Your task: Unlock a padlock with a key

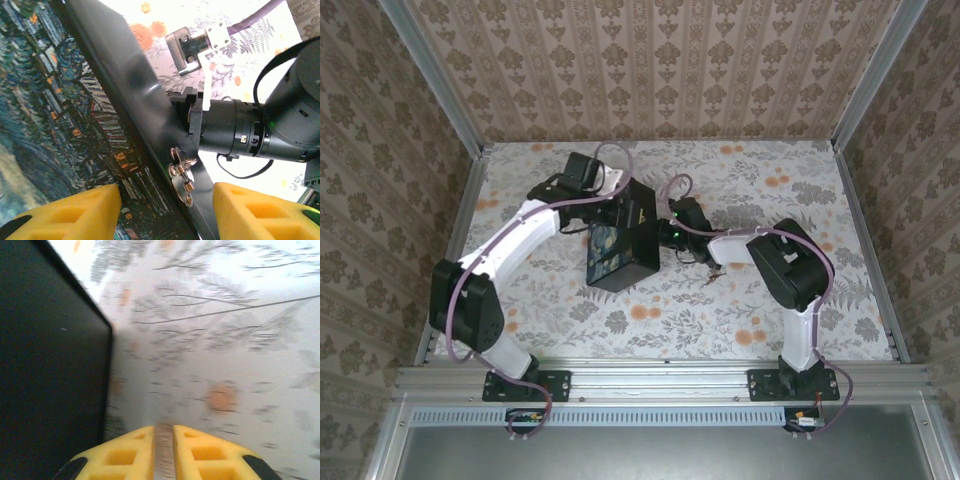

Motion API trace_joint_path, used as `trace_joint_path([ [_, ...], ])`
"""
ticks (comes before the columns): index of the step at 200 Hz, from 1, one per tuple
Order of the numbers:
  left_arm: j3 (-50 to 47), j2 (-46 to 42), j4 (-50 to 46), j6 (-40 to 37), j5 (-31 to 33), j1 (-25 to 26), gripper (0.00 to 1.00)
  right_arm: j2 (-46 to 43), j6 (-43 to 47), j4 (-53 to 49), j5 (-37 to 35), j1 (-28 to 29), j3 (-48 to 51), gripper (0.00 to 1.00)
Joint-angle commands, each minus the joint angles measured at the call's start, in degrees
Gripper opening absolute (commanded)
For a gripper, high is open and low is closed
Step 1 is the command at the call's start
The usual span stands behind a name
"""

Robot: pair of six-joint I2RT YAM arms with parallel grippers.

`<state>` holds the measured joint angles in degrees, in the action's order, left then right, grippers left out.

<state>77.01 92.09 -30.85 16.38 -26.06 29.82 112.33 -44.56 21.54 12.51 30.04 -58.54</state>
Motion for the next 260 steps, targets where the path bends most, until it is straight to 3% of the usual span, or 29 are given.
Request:
trace_joint_path([
  [1,0.81,3.61,2.04,3.32,1.81,1.11,0.53,-5.81,8.06,-8.85,3.22,-1.13,-2.40,0.18],
  [23,1.47,4.95,4.21,4.77,2.61,0.94,0.53,-7.61,12.85,-14.41,1.35,-1.68,-2.12,0.18],
  [57,3.41,5.88,3.97,4.07,2.60,0.14,0.53,-8.70,12.45,-12.45,3.06,-2.71,0.27,0.18],
  [86,0.97,1.95,3.60,2.85,3.26,-3.36,0.54,-11.28,15.15,-15.43,2.31,-3.35,0.54,0.21],
  [95,-0.22,0.40,3.48,1.48,4.85,-6.64,0.55,-12.18,16.49,-16.76,1.82,-4.24,0.69,0.25],
  [110,-2.58,-2.12,2.79,-1.54,9.71,-9.43,0.67,-14.49,19.65,-18.50,0.93,-6.01,1.21,0.43],
  [113,-3.25,-2.69,3.00,-2.07,10.24,-10.09,0.79,-15.22,20.49,-19.01,0.55,-6.37,1.30,0.47],
  [115,-3.64,-2.99,3.21,-2.48,10.53,-10.45,0.93,-15.68,21.07,-19.37,0.33,-6.52,1.39,0.50],
  [117,-4.05,-3.39,3.42,-2.86,10.95,-10.85,0.98,-16.23,21.59,-19.70,-0.14,-6.72,1.47,0.54],
  [123,-5.46,-4.61,3.91,-3.81,13.04,-11.90,1.00,-17.83,23.92,-21.19,-1.40,-7.22,1.57,0.75],
  [127,-6.52,-5.50,4.43,-4.74,14.88,-12.47,1.00,-19.06,25.44,-22.23,-2.56,-7.60,1.67,0.95],
  [135,-9.38,-7.58,6.39,-7.27,18.60,-13.43,1.00,-21.74,28.11,-23.94,-5.65,-8.25,2.26,1.00],
  [160,-23.93,-14.96,22.37,-16.38,28.52,-18.49,1.00,-29.75,31.83,-25.80,-8.28,-14.56,5.72,1.00],
  [177,-33.64,-18.19,34.84,-21.46,23.68,-23.85,1.00,-34.33,32.59,-22.73,-11.82,-18.57,10.41,1.00],
  [192,-42.27,-18.36,48.32,-25.36,23.92,-24.88,1.00,-37.32,33.49,-16.10,-18.72,-19.22,16.58,1.00],
  [206,-45.82,-16.29,55.60,-24.15,25.03,-25.19,1.00,-39.23,33.91,-9.61,-22.95,-19.90,21.91,1.00],
  [223,-49.12,-13.08,63.23,-23.08,24.55,-25.88,1.00,-40.64,34.55,-6.06,-22.45,-22.46,24.18,1.00],
  [246,-55.78,-7.16,80.60,-21.41,23.80,-28.09,1.00,-39.68,38.80,9.41,-24.40,-24.88,30.06,1.00],
  [260,-56.86,-3.24,87.61,-20.47,21.30,-29.91,1.00,-39.01,40.22,13.66,-20.93,-27.02,30.93,1.00],
])
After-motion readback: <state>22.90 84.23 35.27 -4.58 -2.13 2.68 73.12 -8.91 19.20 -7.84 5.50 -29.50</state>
